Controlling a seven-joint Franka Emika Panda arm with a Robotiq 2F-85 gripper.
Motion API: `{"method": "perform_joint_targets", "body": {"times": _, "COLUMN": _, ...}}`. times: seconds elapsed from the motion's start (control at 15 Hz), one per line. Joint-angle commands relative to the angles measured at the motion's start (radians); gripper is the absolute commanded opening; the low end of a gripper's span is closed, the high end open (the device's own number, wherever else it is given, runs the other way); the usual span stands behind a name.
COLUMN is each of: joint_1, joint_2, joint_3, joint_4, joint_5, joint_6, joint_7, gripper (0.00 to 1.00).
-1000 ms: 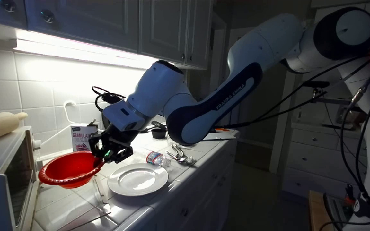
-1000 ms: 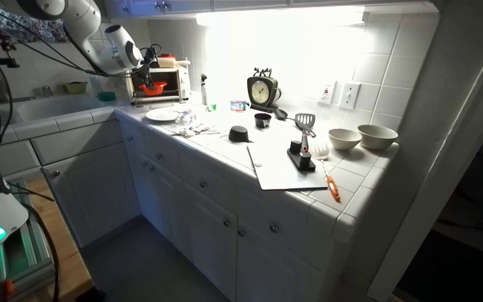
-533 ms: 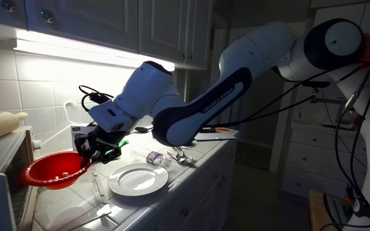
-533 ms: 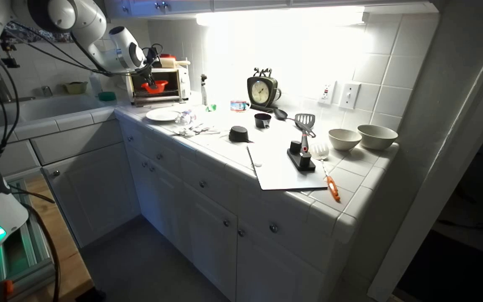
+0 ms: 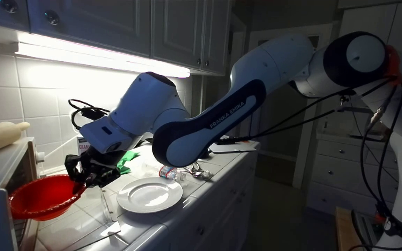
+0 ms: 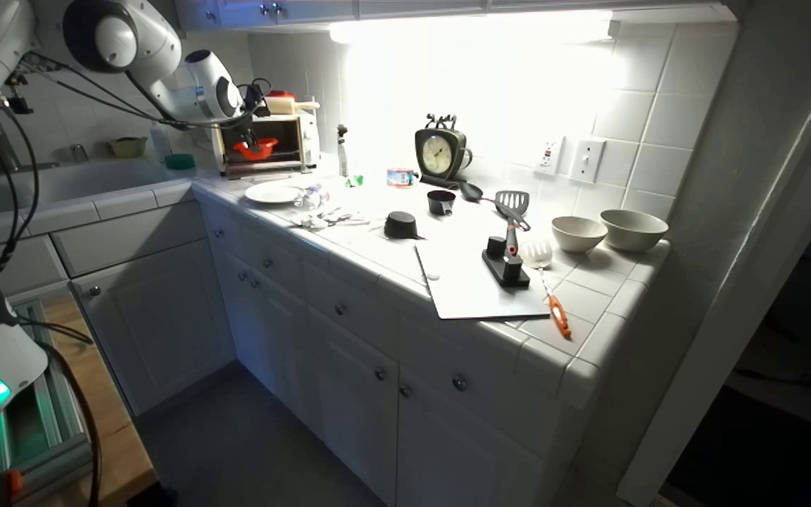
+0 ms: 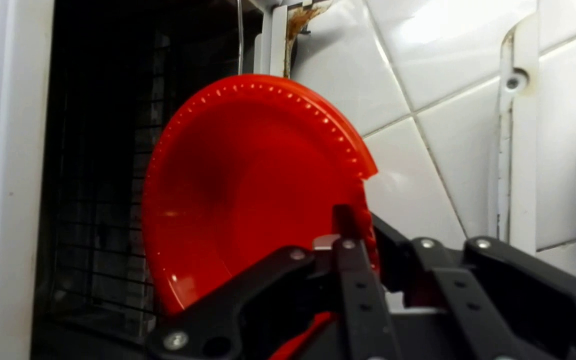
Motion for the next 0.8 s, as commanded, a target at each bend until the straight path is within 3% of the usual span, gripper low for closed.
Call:
{"method": "perform_joint_targets", "body": {"times": 0.0, "joint_1": 0.027, "joint_2": 0.053, "joint_3": -0.002, "joint_4": 0.087, "joint_5": 0.063, "joint_6": -0.036, "joint_7": -0.063, "gripper": 0.02}}
{"method": "perform_joint_targets", "body": {"times": 0.73, "joint_1": 0.055, "joint_2": 0.099, "joint_3": -0.020, "joint_4": 0.190, "joint_5": 0.117, "joint_6": -0.074, "joint_7": -0.088, "gripper": 0.02}}
